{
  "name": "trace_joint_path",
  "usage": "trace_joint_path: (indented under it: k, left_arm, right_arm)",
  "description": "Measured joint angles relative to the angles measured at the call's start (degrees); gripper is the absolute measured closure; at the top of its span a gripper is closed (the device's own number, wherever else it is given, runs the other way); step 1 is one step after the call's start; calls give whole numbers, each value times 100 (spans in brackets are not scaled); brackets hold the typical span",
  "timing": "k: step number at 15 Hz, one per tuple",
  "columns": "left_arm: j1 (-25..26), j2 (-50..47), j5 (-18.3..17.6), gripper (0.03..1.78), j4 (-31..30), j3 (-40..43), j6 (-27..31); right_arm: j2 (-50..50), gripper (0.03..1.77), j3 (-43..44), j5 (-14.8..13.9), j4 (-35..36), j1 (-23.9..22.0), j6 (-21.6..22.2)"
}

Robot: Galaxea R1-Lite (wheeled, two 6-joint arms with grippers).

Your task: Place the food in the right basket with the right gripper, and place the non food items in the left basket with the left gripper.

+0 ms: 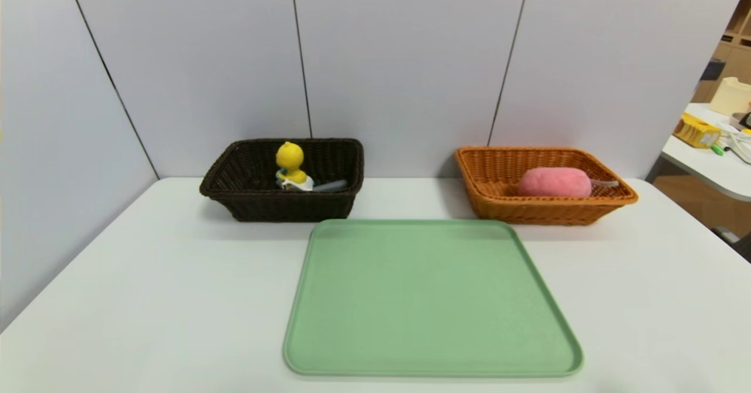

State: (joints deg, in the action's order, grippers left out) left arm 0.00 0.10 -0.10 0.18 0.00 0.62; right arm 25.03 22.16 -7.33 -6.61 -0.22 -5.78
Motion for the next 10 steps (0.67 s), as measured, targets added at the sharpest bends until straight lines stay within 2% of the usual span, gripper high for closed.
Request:
trace_joint_path:
  k: [2, 6, 7, 10]
  left_arm:
    - [0, 0, 0, 12, 0, 0, 0]
    - [-5, 0, 0, 12, 0, 0, -2]
    - [-2, 0, 2, 12, 0, 0, -2]
    - [0, 0, 0, 12, 0, 0, 0]
  right_arm:
    - [-557, 10, -720, 188, 430, 6, -290]
    - [-1519, 10, -1877, 1002, 967, 29, -463]
    - [-1713, 10, -2002, 1104, 967, 29, -456]
    - [-2176, 10, -2165, 1091, 751, 27, -393]
